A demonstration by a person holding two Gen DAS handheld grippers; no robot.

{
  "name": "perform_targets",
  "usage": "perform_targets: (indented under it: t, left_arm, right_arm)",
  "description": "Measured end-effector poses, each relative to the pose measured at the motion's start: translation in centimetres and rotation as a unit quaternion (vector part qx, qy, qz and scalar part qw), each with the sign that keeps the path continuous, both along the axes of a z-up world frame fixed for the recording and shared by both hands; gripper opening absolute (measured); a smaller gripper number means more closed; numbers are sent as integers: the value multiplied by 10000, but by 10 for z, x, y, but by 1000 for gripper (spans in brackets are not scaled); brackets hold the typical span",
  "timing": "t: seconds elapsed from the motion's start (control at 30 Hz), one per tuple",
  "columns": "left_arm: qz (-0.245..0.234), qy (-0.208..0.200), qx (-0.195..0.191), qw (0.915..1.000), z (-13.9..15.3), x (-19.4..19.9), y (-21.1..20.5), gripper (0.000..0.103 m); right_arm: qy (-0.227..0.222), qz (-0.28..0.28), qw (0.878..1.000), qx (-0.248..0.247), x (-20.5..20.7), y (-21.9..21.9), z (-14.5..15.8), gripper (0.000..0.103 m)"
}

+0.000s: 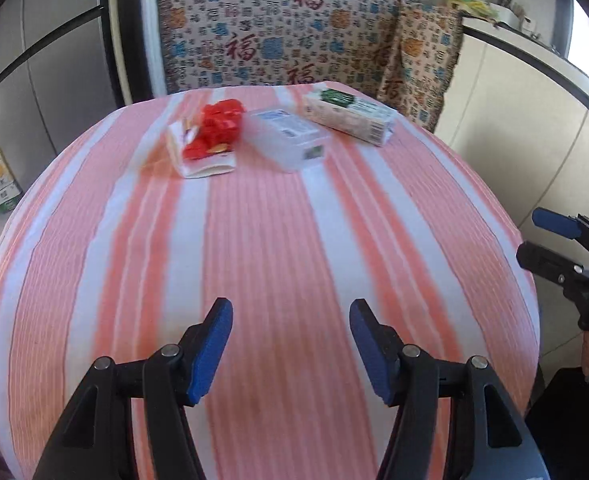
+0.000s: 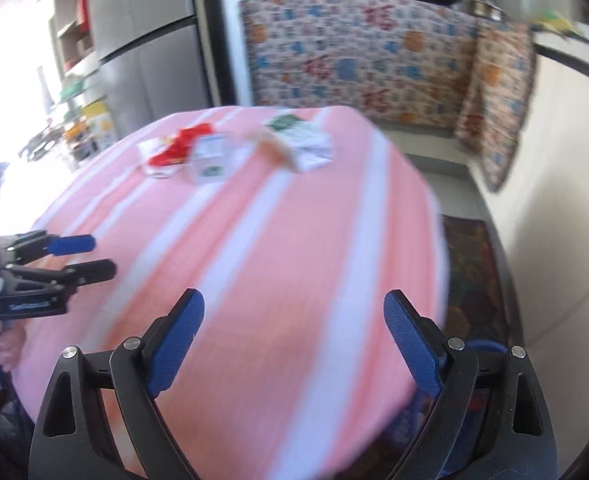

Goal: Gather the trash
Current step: 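Return both tools to the table above the remaining trash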

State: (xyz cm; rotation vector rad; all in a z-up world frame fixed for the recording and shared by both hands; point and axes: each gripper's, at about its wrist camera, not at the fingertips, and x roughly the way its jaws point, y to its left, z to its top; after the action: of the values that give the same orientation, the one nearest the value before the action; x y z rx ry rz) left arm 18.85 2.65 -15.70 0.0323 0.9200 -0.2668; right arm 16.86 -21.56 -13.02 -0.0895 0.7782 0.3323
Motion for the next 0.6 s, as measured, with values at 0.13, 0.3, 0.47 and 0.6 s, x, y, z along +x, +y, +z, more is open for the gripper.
perform_targets:
  t: [0.13, 0.3, 0.47, 0.6]
  left_arm:
    - [279, 6, -77, 9996, -8, 17, 37, 62]
    - [312, -63, -286, 9991, -4, 38, 58, 62]
    - [268, -437, -577, 9970, 23, 84, 77, 62]
    - [154, -473, -711, 9962, 30, 129, 76, 62]
  right_arm:
    - [184, 272, 9993, -172, 30, 53, -19, 92]
    - [605, 277, 9971, -363, 40, 82, -57, 92]
    - [617, 183, 9972, -376, 34, 79, -58, 100]
    - [636, 169, 9970, -400, 40, 78, -56, 102]
